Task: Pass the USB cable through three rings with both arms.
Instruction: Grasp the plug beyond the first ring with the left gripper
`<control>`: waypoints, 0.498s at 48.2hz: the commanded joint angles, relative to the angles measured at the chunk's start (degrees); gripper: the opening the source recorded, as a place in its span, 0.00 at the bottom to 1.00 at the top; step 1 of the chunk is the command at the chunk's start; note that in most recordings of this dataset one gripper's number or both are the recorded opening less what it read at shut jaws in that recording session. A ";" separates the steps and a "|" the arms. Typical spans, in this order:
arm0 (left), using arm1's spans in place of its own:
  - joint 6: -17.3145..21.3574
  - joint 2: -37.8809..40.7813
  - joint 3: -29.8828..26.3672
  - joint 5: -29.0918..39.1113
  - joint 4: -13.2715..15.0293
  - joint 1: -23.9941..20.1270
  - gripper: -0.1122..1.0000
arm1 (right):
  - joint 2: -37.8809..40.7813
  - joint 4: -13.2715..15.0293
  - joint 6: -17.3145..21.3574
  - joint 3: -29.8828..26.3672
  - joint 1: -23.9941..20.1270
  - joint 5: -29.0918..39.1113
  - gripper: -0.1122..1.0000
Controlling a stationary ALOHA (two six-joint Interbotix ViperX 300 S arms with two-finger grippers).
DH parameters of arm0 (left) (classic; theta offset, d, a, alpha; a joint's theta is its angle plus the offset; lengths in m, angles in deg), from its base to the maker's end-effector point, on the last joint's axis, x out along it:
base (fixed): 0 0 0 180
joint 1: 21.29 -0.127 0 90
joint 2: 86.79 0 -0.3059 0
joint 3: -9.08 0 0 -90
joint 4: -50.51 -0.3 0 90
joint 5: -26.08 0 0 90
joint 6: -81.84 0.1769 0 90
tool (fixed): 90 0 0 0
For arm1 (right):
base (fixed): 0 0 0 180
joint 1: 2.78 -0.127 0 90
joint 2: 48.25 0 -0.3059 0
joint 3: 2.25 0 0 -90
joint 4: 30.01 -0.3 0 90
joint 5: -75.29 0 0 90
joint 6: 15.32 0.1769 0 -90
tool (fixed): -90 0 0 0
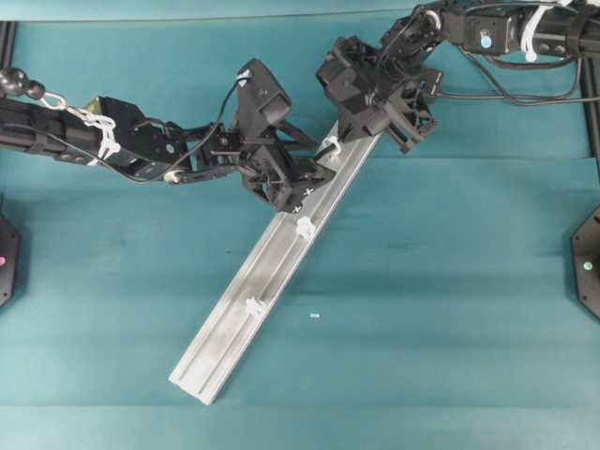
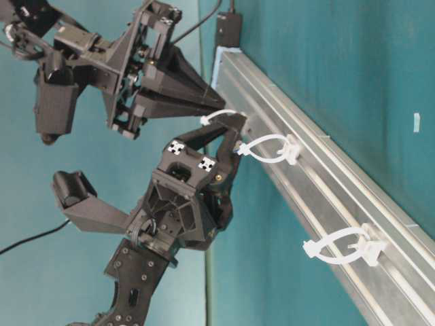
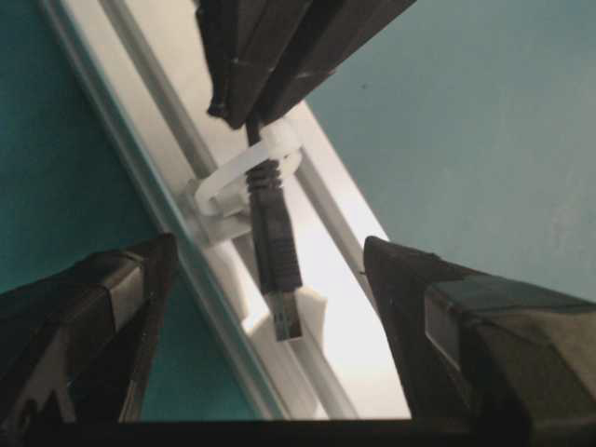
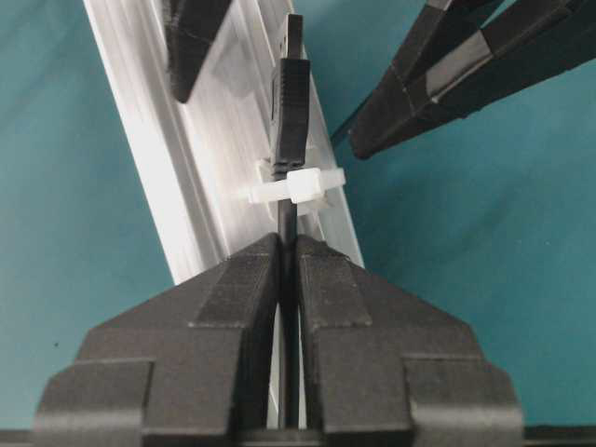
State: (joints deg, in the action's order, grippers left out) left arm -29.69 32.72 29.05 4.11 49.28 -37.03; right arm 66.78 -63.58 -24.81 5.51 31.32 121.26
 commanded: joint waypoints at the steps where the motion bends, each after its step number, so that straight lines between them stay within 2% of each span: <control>1: -0.09 -0.35 -1.05 0.44 -0.26 0.18 0.88 | 0.18 -0.53 -0.35 -0.35 -0.35 -0.09 0.18; 8: -0.09 -0.18 -1.85 0.62 -0.26 0.18 0.84 | 0.09 -0.53 -0.26 -0.18 -0.26 0.09 0.18; 12: 0.00 -0.09 -2.29 0.62 -0.26 0.18 0.77 | 0.09 -0.44 -0.18 -0.09 -0.35 0.09 0.18; 16: -0.09 -0.09 -2.55 0.62 -0.26 0.18 0.65 | 0.09 -0.53 -0.09 -0.09 -0.35 0.00 0.18; 24: 0.26 -0.44 -2.64 0.62 -0.26 0.53 0.29 | 0.09 -0.53 0.09 -0.09 -0.35 -0.35 0.18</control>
State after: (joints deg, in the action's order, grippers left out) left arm -29.52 32.98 27.12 4.99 49.28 -36.94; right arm 66.78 -63.58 -24.72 5.69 31.32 121.17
